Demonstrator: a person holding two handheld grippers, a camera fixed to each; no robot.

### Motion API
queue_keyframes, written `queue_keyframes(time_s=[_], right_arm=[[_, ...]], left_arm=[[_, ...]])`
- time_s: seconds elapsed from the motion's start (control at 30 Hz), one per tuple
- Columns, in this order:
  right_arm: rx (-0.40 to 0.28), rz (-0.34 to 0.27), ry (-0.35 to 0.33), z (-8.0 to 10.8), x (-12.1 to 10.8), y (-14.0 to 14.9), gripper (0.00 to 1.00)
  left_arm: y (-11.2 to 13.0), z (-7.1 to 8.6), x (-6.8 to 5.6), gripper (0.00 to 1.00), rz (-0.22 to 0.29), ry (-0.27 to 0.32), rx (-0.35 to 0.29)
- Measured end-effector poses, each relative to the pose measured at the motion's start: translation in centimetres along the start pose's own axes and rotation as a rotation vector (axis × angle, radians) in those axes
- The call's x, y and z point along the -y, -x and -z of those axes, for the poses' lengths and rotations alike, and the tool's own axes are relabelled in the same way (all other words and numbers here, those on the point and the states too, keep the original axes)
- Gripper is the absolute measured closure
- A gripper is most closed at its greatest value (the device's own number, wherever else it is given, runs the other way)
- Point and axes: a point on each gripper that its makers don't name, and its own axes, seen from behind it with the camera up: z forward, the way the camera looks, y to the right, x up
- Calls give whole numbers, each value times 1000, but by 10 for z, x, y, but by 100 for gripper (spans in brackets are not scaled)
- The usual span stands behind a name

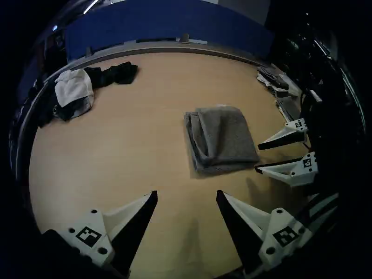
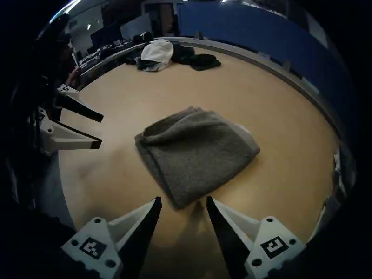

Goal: Fold towel

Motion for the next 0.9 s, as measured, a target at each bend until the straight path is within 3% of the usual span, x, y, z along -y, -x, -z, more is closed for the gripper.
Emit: queue_keyframes(time_s=[0.17,0.7,0.77,0.9], right_arm=[[-2,-27,-2,-2,2,0,29],[15,-91,-15,-7,6,3,78],[15,-92,-10,-7,5,3,89],[11,-86,-15,-5,7,2,94]], left_arm=[[1,-1,0,6,0,1,0],[-1,-2,1,6,1,2,-1],[-1,-2,1,6,0,1,-2],[-1,-3,3,6,0,0,0]])
